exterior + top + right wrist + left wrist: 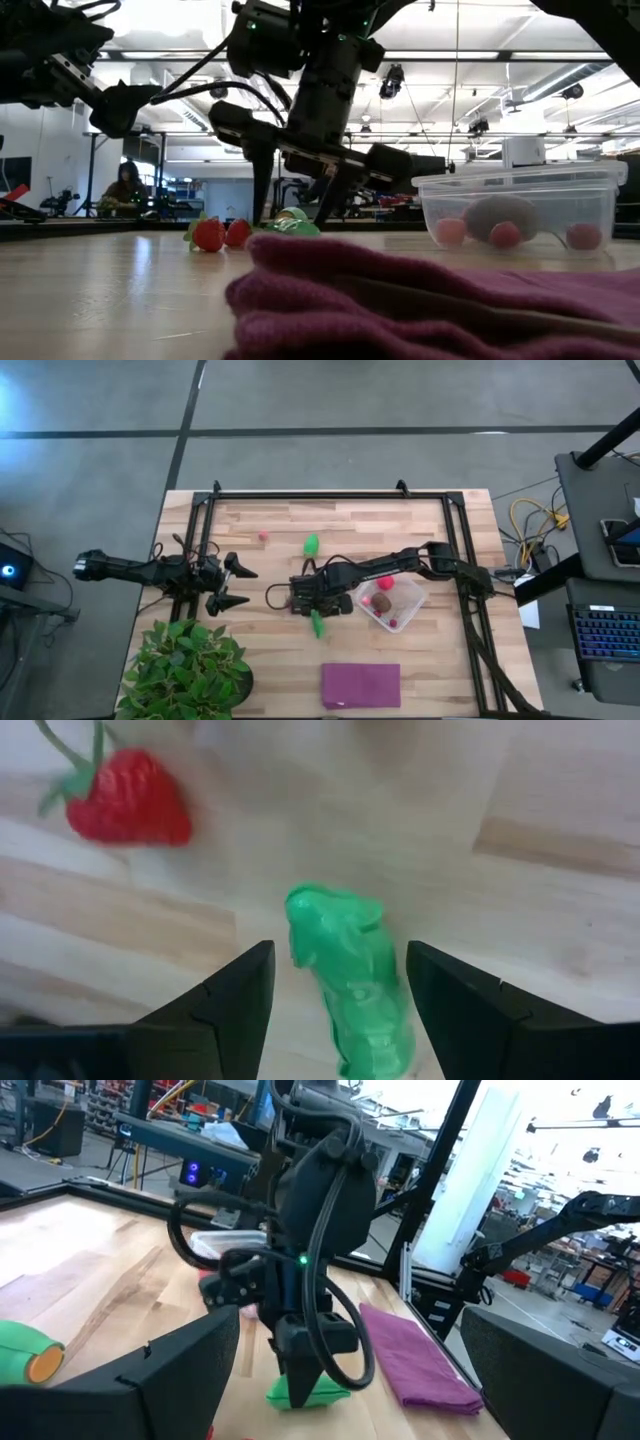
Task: Pick and placing Produce into tupperware
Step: Put the green peas into the transparent bin
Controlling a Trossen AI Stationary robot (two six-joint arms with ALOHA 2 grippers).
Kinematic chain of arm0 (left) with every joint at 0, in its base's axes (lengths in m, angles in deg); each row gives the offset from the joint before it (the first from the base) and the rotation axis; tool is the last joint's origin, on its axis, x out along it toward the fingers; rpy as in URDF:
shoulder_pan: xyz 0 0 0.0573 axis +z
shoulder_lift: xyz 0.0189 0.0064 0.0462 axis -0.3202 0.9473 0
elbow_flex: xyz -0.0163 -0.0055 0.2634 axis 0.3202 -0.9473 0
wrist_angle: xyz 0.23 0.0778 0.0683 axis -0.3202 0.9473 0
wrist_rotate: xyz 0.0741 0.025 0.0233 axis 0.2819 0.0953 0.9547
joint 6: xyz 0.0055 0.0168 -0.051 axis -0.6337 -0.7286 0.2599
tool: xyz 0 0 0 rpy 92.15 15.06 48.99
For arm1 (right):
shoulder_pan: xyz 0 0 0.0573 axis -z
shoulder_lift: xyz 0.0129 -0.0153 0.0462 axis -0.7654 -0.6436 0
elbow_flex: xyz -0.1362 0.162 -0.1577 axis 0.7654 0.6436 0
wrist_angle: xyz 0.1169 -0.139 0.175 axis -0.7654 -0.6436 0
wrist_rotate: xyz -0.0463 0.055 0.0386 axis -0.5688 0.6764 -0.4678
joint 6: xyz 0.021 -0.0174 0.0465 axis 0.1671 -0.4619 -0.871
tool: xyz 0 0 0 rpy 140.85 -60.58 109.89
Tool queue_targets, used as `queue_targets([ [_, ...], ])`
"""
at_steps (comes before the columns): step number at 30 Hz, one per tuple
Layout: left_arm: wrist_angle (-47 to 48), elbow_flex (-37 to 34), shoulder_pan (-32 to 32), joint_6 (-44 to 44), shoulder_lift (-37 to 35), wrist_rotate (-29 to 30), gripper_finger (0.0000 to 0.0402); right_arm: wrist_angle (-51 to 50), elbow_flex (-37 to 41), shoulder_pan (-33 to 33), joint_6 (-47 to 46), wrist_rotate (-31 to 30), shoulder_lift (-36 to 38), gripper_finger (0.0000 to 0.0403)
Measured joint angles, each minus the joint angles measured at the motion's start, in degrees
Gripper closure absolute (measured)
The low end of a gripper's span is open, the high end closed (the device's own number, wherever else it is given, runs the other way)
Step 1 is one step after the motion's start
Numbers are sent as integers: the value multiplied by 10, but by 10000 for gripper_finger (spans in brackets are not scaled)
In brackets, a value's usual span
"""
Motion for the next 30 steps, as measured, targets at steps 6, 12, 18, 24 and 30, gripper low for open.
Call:
queue_targets([
  [6,0,0,0,0,0,0,35,1,0,-11,76,17,0,184],
  [12,1,0,0,0,0,0,35,-16,0,-20,95,15,-2,183],
  [18,1,0,0,0,0,0,35,-24,0,-20,99,13,-13,184],
  [24,0,0,0,0,0,0,35,-24,0,-20,106,12,-13,184],
  [30,1,0,0,0,0,0,35,-27,0,-20,117,12,-14,212],
])
